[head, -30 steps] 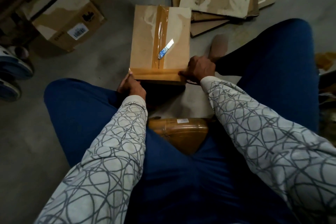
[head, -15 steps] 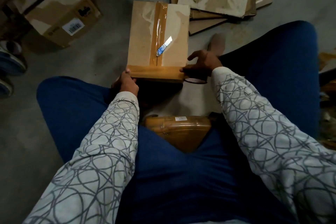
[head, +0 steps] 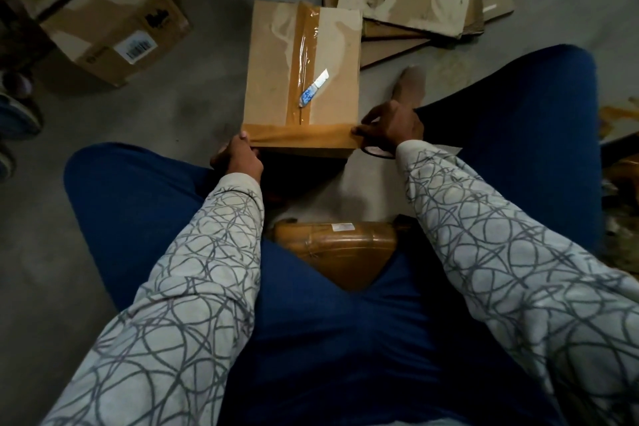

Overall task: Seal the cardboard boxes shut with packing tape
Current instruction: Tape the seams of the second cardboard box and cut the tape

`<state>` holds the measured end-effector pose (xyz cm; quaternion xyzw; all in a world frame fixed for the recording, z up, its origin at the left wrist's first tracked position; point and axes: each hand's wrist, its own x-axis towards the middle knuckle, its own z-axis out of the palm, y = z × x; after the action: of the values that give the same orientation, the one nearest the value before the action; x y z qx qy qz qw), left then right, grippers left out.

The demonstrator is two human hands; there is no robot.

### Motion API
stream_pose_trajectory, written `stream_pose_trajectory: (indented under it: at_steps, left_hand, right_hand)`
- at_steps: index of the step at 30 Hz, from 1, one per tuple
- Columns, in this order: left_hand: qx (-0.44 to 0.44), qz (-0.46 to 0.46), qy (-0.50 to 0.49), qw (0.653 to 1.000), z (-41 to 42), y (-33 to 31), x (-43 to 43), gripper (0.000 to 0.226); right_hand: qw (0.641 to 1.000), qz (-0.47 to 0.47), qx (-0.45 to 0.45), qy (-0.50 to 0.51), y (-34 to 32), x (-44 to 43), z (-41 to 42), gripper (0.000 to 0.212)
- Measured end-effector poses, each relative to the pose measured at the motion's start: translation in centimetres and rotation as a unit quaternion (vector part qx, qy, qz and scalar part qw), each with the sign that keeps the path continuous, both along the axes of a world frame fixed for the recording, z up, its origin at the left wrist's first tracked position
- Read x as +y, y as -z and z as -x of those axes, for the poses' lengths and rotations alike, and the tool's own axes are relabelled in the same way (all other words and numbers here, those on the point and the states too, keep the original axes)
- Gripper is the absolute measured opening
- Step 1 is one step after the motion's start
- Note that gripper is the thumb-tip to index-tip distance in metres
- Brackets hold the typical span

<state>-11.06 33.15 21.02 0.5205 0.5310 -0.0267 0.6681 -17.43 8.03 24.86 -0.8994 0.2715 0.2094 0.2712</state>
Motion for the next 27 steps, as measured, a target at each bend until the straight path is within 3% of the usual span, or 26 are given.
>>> stream_pose_trajectory:
  at_steps: [5, 8, 11, 15, 17, 19, 21, 24, 26, 27]
  left_hand:
    - [0.025, -0.053, 0.055, 0.997, -0.1, 0.6, 0.1, 0.016]
    - [0.024, -0.002, 0.036, 0.999, -0.2, 1.0, -0.1, 0.014]
    - [0.027, -0.062, 0.018, 0.998, -0.2, 0.6, 0.0, 0.026]
    - [0.024, -0.069, 0.03, 0.997, -0.3, 1.1, 0.2, 0.019]
    - [0.035, -0.132, 0.087, 0.987, -0.8, 1.4, 0.3, 0.016]
    - [0.061, -0.311, 0.236, 0.918, -0.8, 1.7, 0.1, 0.039]
    - [0.002, -0.464, 0.371, 0.804, 0.0, 1.6, -0.3, 0.041]
    - [-0.145, -0.48, 0.55, 0.668, 1.3, 2.2, -1.0, 0.039]
    - [-0.18, -0.451, 0.66, 0.573, 1.9, 3.4, -1.3, 0.05]
    - [-0.171, -0.447, 0.715, 0.51, 2.2, 3.8, -1.6, 0.057]
  right_hand:
    - [1.0, 0.011, 0.019, 0.012, 0.9, 0.3, 0.3, 0.038]
    - [0.999, 0.006, 0.029, 0.028, 1.5, 0.6, 0.3, 0.038]
    - [0.999, -0.003, 0.032, 0.041, 1.8, 0.8, 0.1, 0.039]
    - [0.998, -0.003, 0.039, 0.051, 2.2, 0.8, 0.0, 0.039]
    - [0.998, -0.005, 0.041, 0.05, 2.4, 0.7, -0.2, 0.041]
    - [0.999, -0.004, 0.033, 0.043, 2.6, 0.6, -0.3, 0.044]
    - [0.999, 0.031, 0.023, 0.019, 2.5, 0.8, -0.1, 0.048]
    - [0.995, 0.093, -0.032, -0.035, 2.1, 1.4, 0.0, 0.047]
    - [0.992, 0.047, -0.084, -0.076, 2.0, 2.0, -0.4, 0.034]
    - [0.991, 0.006, -0.087, -0.101, 2.0, 2.4, -0.6, 0.028]
